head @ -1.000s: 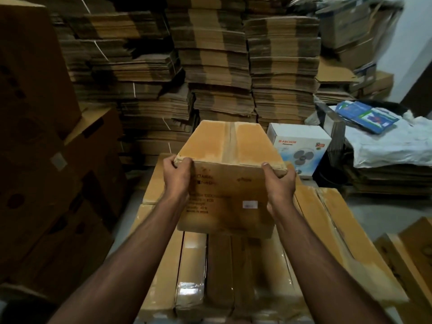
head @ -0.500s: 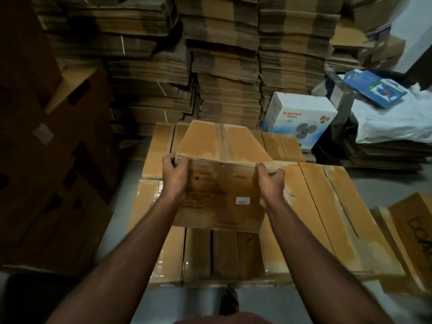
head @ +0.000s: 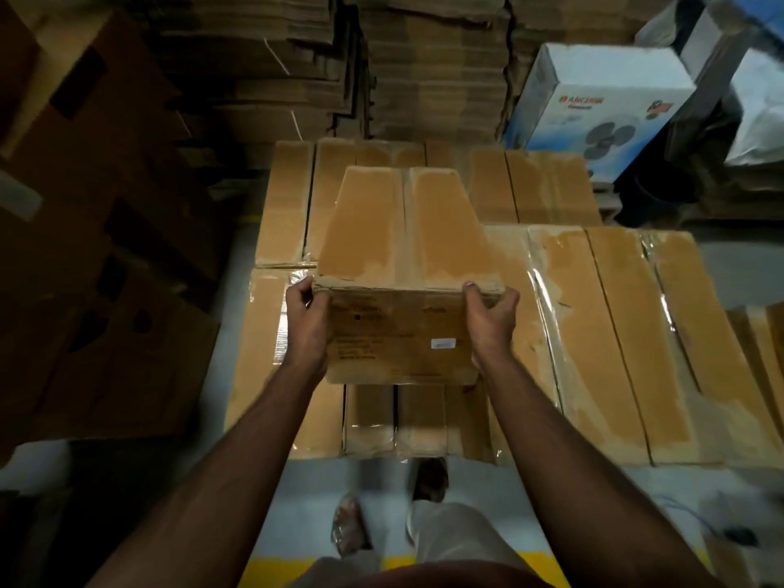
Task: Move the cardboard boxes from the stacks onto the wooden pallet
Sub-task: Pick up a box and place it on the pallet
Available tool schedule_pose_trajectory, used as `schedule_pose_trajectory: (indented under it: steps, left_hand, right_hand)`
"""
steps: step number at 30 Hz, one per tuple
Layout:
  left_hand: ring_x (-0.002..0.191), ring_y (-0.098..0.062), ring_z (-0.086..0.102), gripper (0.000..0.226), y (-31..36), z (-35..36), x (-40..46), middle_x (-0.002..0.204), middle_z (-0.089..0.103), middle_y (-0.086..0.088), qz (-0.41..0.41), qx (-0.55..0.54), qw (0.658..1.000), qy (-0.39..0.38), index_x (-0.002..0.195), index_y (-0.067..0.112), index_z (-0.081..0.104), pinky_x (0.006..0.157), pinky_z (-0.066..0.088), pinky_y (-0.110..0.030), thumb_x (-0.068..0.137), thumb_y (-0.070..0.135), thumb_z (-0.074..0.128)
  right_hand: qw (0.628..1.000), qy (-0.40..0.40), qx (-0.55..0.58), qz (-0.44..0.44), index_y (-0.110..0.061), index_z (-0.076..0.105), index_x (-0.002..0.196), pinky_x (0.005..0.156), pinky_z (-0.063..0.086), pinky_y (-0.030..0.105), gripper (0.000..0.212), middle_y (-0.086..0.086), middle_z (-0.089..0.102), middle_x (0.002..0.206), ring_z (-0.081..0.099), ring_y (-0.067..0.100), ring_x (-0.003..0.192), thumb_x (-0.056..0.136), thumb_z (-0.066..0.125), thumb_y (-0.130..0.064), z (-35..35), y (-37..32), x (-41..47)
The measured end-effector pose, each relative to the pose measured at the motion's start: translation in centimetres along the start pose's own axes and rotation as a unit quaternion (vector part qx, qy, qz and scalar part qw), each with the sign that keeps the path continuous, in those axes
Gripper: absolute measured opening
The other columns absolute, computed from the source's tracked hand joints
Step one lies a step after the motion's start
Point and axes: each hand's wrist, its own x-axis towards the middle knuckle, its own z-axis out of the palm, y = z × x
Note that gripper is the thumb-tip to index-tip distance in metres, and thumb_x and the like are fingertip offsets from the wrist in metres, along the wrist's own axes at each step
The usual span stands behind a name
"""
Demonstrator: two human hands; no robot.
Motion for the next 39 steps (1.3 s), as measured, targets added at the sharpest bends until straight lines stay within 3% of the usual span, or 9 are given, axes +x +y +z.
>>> schedule_pose_trajectory:
  steps: [6, 9, 11, 16, 19, 23, 29, 34, 39]
  left_hand:
    - [0.115, -0.029, 0.057, 0.028, -2.0, 0.5, -0.9, 0.117, 0.06, -0.002, -0.04, -0.011, 0.998, 0.037, 0.119, 0.026, 0.052, 0.101, 0.049, -0.056, 0.093, 0.024, 0.06]
    - [0.12, -0.029, 0.056, 0.078, -4.2, 0.2, -0.7, 0.137, 0.052, -0.009, -0.077, 0.021, 0.995, 0.055, 0.138, 0.022, 0.049, 0.101, 0.051, -0.056, 0.067, 0.049, 0.067]
    - [0.123, -0.028, 0.052, 0.089, -5.9, -0.1, -0.9, 0.144, 0.042, -0.01, -0.098, 0.033, 0.993, 0.064, 0.141, 0.022, 0.048, 0.102, 0.051, -0.053, 0.059, 0.052, 0.065]
    - [0.121, -0.027, 0.054, 0.087, -8.7, -1.1, -2.9, 0.139, 0.049, -0.009, -0.139, 0.054, 0.988, 0.039, 0.135, 0.022, 0.049, 0.093, 0.05, -0.042, 0.054, 0.052, 0.062]
    - [0.122, -0.034, 0.056, 0.091, -12.3, -2.5, -2.5, 0.139, 0.051, -0.014, -0.177, 0.083, 0.98, 0.035, 0.137, 0.016, 0.049, 0.099, 0.05, -0.053, 0.055, 0.051, 0.065]
    - [0.096, -0.026, 0.056, 0.067, -12.5, -3.3, -4.6, 0.131, 0.056, -0.017, -0.204, 0.114, 0.972, 0.012, 0.127, 0.008, 0.056, 0.069, 0.051, -0.035, 0.067, 0.039, 0.063]
    - [0.102, -0.029, 0.057, 0.05, -13.7, -3.9, -5.5, 0.124, 0.056, -0.012, -0.219, 0.151, 0.964, 0.014, 0.132, 0.004, 0.053, 0.091, 0.054, -0.043, 0.087, 0.025, 0.063]
    - [0.078, -0.017, 0.05, 0.035, -15.1, -3.9, -5.7, 0.091, 0.053, -0.004, -0.234, 0.161, 0.959, 0.002, 0.128, -0.002, 0.052, 0.081, 0.045, -0.036, 0.095, 0.008, 0.057]
    - [0.088, -0.021, 0.056, 0.044, -16.0, -4.6, -6.1, 0.106, 0.058, -0.012, -0.252, 0.187, 0.949, -0.02, 0.13, -0.002, 0.05, 0.087, 0.052, -0.039, 0.091, 0.012, 0.063]
  right_hand:
    - [0.998, -0.007, -0.06, 0.01, -0.012, 0.043, 0.137, 0.085, 0.042, 0.03, 0.055, 0.012, 0.053, 0.132, 0.053, 0.03, 0.116, 0.093, 0.062, -0.04, -1.2, 3.4, -0.5]
    - [0.996, -0.01, -0.086, 0.021, -0.013, 0.049, 0.132, 0.085, 0.044, 0.032, 0.05, 0.01, 0.049, 0.127, 0.052, 0.027, 0.109, 0.093, 0.062, -0.041, -2.1, 5.2, -0.6]
    - [0.995, -0.022, -0.095, 0.022, -0.012, 0.051, 0.13, 0.081, 0.041, 0.029, 0.048, 0.007, 0.049, 0.123, 0.053, 0.025, 0.106, 0.092, 0.063, -0.039, -2.9, 6.5, -0.7]
    - [0.986, -0.052, -0.155, 0.024, -0.008, 0.056, 0.123, 0.076, 0.038, 0.027, 0.045, 0.013, 0.056, 0.117, 0.053, 0.024, 0.094, 0.09, 0.066, -0.037, -5.1, 10.4, -1.3]
    - [0.98, -0.055, -0.186, 0.044, -0.009, 0.059, 0.116, 0.075, 0.047, 0.033, 0.046, 0.018, 0.059, 0.117, 0.059, 0.032, 0.098, 0.079, 0.065, -0.037, -6.0, 12.5, -2.0]
    - [0.973, -0.06, -0.219, 0.049, -0.006, 0.058, 0.119, 0.082, 0.048, 0.036, 0.043, 0.015, 0.056, 0.117, 0.057, 0.032, 0.101, 0.083, 0.065, -0.029, -7.2, 14.9, -3.4]
    - [0.956, -0.094, -0.274, 0.046, -0.007, 0.062, 0.111, 0.08, 0.044, 0.031, 0.031, 0.012, 0.058, 0.108, 0.058, 0.03, 0.096, 0.086, 0.066, -0.025, -8.2, 18.2, -4.8]
    - [0.953, -0.104, -0.279, 0.054, -0.007, 0.064, 0.116, 0.079, 0.049, 0.034, 0.033, 0.018, 0.063, 0.111, 0.063, 0.035, 0.097, 0.084, 0.067, -0.015, -8.6, 19.4, -5.1]
    - [0.942, -0.116, -0.311, 0.056, -0.004, 0.062, 0.118, 0.083, 0.055, 0.04, 0.041, 0.022, 0.061, 0.112, 0.064, 0.038, 0.095, 0.079, 0.065, -0.017, -8.9, 21.3, -4.9]
